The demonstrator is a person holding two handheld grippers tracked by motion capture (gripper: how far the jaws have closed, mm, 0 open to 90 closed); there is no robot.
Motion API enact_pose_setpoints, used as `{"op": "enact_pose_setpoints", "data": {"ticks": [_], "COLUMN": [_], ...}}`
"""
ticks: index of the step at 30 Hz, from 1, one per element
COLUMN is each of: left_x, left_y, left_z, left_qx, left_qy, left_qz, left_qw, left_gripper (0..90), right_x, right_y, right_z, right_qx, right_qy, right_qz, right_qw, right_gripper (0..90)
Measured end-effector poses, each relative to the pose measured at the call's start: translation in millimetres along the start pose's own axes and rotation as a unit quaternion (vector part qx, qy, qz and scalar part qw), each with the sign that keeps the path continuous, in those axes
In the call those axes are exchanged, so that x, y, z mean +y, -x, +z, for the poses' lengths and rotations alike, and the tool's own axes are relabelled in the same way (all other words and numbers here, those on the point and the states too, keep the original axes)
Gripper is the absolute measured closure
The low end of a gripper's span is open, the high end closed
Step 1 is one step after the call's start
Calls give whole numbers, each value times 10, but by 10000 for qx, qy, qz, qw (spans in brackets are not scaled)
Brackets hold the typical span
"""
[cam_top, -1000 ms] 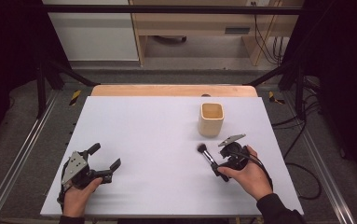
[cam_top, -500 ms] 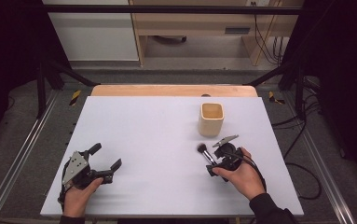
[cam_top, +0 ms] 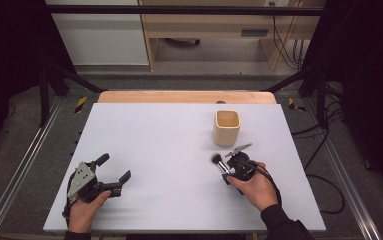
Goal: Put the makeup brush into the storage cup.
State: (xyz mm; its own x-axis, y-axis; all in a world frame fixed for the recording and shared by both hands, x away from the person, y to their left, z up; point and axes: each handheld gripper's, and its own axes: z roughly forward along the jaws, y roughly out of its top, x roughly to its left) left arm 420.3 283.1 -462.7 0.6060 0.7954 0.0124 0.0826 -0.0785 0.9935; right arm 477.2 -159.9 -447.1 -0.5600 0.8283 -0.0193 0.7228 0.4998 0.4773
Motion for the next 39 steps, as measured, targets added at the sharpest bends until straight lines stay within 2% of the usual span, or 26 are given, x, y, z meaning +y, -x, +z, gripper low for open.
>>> {"op": "enact_pose_setpoints", "data": {"ticks": [16,21,24,25,30,39], "left_x": [3,6,9,12,13,14], "left_y": [6,8,9,11,15,24], "left_z": [6,5,5,6,12,18], "left_qx": [-12,-15,-17,-22,-29,-52], "left_qy": [-6,3,10,10,7,-3], "left_qz": [4,2,2,12,15,2], "left_qw": [10000,10000,10000,10000,10000,10000], "left_gripper": [16,16,16,16,16,16], "right_x": [-4,-10,-14,-20,-38,-100], "right_y": [1,-9,-8,-1,25,65], "right_z": [62,56,46,24,-17,-141], "right_qx": [55,-12,-15,-23,23,105], "right_qy": [-239,-223,-209,-118,-11,332], "right_qz": [31,70,6,11,14,16], "right_qw": [9997,9997,9998,9999,10000,9994], "right_gripper": [717,738,742,744,744,744]}}
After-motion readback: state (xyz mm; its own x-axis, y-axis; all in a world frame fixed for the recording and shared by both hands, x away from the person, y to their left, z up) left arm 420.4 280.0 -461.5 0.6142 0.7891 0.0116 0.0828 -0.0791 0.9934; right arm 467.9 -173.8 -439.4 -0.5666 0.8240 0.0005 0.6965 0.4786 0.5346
